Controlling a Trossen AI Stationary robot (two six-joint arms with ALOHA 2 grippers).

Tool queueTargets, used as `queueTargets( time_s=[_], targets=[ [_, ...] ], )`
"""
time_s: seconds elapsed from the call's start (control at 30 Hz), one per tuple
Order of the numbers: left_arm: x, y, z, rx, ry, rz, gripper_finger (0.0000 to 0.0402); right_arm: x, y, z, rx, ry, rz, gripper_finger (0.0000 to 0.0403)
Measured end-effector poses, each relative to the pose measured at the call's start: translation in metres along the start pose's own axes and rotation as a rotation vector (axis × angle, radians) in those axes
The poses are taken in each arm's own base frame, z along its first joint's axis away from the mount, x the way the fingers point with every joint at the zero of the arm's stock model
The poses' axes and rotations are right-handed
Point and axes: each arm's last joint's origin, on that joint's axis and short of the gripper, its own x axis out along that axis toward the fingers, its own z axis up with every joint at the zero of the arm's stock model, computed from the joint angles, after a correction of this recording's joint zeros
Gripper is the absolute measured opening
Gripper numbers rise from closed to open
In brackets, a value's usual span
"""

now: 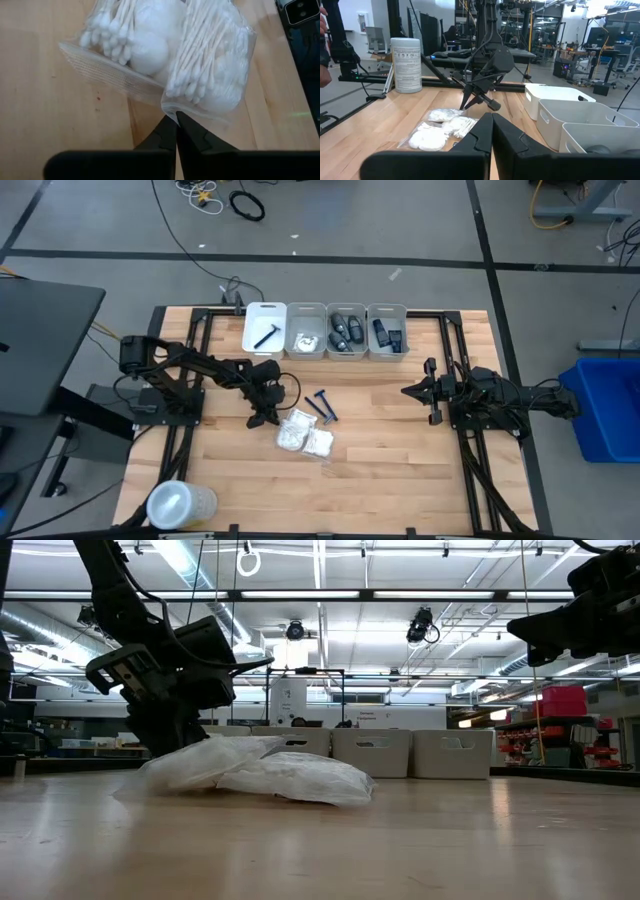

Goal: Pick & Place Travel size toiletries
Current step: Put the white cotton pack into the left gray bin

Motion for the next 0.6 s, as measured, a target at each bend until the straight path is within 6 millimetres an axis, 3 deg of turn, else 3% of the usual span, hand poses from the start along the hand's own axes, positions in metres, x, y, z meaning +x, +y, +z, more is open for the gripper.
queueTargets(
  time_s=[0.4, 0.6],
  targets=[
    [0.000, 0.000, 0.001, -0.054, 0.006, 0.002, 0.0007, 0.000, 0.000, 0.000, 0.000, 0.000, 0.000, 0.0014],
    [-0.003, -0.002, 0.011, -0.080, 0.029, -0.004, 0.0011, 0.000, 0.000, 0.000, 0.000, 0.000, 0.000, 0.0014]
  ],
)
